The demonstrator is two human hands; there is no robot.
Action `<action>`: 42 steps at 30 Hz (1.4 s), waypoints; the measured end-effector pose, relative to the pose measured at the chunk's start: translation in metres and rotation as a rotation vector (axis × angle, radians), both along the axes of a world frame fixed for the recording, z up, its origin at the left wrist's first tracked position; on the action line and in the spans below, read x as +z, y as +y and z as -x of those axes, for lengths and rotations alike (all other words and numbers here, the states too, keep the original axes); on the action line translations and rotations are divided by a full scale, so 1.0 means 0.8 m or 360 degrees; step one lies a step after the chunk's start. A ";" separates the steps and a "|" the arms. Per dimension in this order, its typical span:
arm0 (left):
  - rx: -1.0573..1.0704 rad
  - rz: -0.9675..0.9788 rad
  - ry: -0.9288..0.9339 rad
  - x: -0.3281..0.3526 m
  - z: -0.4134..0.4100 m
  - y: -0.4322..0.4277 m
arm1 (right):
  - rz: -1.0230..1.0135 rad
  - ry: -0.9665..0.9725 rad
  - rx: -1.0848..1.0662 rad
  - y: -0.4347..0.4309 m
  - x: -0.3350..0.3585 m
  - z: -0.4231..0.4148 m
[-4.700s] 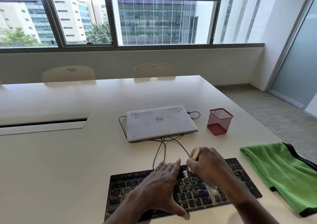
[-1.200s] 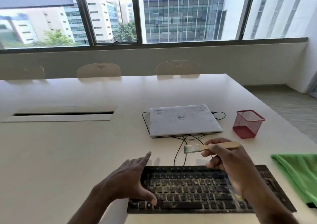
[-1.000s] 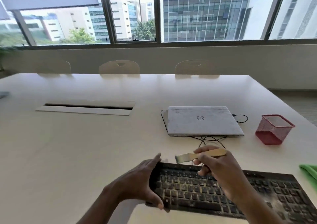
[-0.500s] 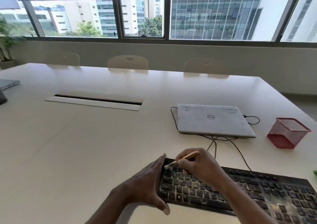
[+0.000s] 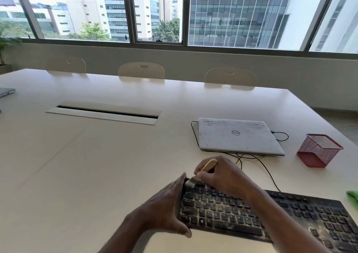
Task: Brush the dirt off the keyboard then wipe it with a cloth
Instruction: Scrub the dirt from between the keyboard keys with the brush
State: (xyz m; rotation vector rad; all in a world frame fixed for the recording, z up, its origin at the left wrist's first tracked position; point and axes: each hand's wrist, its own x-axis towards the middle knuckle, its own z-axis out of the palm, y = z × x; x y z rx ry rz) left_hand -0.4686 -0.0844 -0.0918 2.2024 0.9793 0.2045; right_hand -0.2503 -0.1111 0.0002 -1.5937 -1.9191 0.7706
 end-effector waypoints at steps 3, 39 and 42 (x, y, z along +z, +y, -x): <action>-0.0002 -0.0016 0.0004 0.002 0.000 -0.001 | 0.0078 -0.0078 0.0181 0.003 -0.008 0.010; 0.0048 -0.0084 0.0005 0.000 -0.007 -0.001 | 0.0084 -0.0308 0.0374 0.011 0.012 -0.020; 0.0050 -0.0073 0.0006 0.000 -0.008 -0.002 | 0.0121 -0.0386 0.0324 0.008 0.009 -0.027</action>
